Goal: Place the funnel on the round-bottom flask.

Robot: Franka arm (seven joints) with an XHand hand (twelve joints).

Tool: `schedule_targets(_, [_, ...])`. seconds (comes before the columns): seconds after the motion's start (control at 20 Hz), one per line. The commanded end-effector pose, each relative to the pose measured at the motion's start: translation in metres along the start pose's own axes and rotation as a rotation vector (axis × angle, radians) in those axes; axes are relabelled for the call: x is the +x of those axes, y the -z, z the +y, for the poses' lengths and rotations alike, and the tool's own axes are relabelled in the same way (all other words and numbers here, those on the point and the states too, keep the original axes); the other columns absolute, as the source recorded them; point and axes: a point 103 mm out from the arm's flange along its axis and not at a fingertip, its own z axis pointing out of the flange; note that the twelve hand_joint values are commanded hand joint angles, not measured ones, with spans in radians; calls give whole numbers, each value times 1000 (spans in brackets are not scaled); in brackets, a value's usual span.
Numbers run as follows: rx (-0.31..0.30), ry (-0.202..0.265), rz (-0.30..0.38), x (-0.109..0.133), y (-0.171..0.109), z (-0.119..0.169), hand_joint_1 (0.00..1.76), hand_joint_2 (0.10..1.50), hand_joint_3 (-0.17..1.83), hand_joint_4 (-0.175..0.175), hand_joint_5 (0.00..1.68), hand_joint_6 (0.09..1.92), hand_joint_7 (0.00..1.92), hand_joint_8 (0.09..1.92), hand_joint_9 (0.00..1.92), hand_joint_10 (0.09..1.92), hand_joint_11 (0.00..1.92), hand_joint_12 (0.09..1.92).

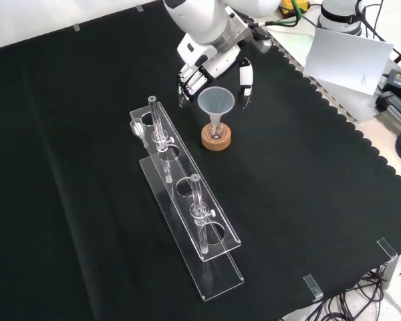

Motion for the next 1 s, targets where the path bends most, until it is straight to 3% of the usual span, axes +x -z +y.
schedule_targets(0.05, [-87, -3, 26, -5, 8, -6, 496, 694, 194, -52, 3, 87, 0, 87, 0, 673, 71, 1451])
schedule_targets(0.25, [-163, 0, 42, -16, 24, -14, 487, 701, 176, -56, 28, 87, 30, 87, 17, 739, 81, 1452])
schedule_targets(0.4, [-198, -2, 67, -31, 33, -17, 490, 716, 161, -67, 119, 87, 115, 88, 138, 790, 150, 1421])
schedule_targets(0.65, [-213, -21, 88, -63, 49, -18, 531, 749, 144, -75, 250, 87, 75, 594, 329, 717, 243, 1382])
schedule_targets(1.0, [-202, -31, 88, -88, 65, -7, 541, 754, 144, -77, 265, 87, 53, 702, 353, 715, 264, 1373])
